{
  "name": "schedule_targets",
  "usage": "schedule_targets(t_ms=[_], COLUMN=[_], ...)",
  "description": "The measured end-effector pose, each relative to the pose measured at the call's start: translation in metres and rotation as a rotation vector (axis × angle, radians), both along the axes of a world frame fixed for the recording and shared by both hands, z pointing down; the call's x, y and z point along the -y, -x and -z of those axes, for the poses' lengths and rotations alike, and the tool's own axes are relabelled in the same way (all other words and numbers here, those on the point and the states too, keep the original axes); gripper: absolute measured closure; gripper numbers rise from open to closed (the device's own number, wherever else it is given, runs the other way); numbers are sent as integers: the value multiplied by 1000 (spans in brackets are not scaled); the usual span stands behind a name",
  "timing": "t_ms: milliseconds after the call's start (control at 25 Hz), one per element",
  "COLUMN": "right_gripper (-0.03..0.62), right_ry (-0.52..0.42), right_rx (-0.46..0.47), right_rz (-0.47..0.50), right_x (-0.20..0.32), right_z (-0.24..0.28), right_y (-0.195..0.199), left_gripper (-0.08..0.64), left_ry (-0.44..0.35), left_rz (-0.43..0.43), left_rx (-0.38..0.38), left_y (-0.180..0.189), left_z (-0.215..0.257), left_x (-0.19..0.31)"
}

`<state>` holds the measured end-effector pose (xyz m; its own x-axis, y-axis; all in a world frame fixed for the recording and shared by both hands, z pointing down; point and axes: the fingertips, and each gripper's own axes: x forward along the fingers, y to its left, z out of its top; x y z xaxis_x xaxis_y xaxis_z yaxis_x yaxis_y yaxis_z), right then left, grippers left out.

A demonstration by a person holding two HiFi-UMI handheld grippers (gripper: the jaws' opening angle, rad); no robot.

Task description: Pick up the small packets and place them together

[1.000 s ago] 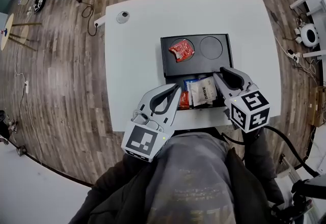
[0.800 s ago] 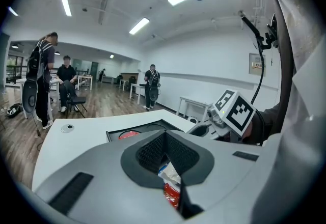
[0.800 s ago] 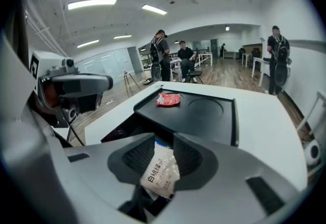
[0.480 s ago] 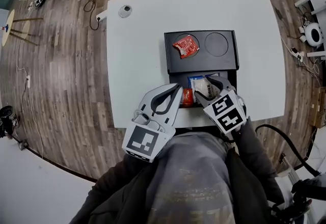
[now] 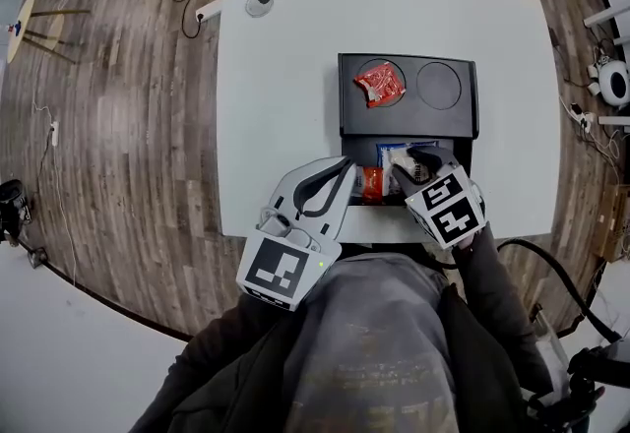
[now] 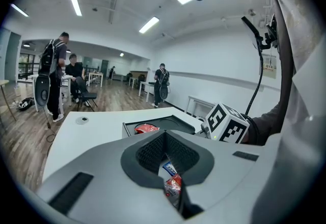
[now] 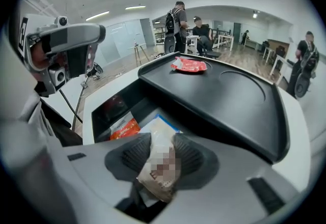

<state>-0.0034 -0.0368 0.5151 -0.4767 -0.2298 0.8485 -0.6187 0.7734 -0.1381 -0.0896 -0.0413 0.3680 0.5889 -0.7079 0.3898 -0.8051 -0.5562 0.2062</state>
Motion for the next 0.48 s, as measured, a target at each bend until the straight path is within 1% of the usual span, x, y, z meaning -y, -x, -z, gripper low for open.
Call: schedule_targets(t_ms=[160,320,480], right_gripper=[458,462,462], right_ry=[-39,-83,-93], right_rx=[9,20,70], right_rz=[-15,-20,-23], right_x=[1,0,-3], right_z=[5,15,32], right_y=[-2,-6,-4], left_gripper=[557,557,557], left_ry=[-11,-32,-54], left_rz=[-7,-16,-34], left_rx=[-5,-7,-13], left_y=[-2,-6,-16], left_z=[4,7,11], left_x=[0,3,4])
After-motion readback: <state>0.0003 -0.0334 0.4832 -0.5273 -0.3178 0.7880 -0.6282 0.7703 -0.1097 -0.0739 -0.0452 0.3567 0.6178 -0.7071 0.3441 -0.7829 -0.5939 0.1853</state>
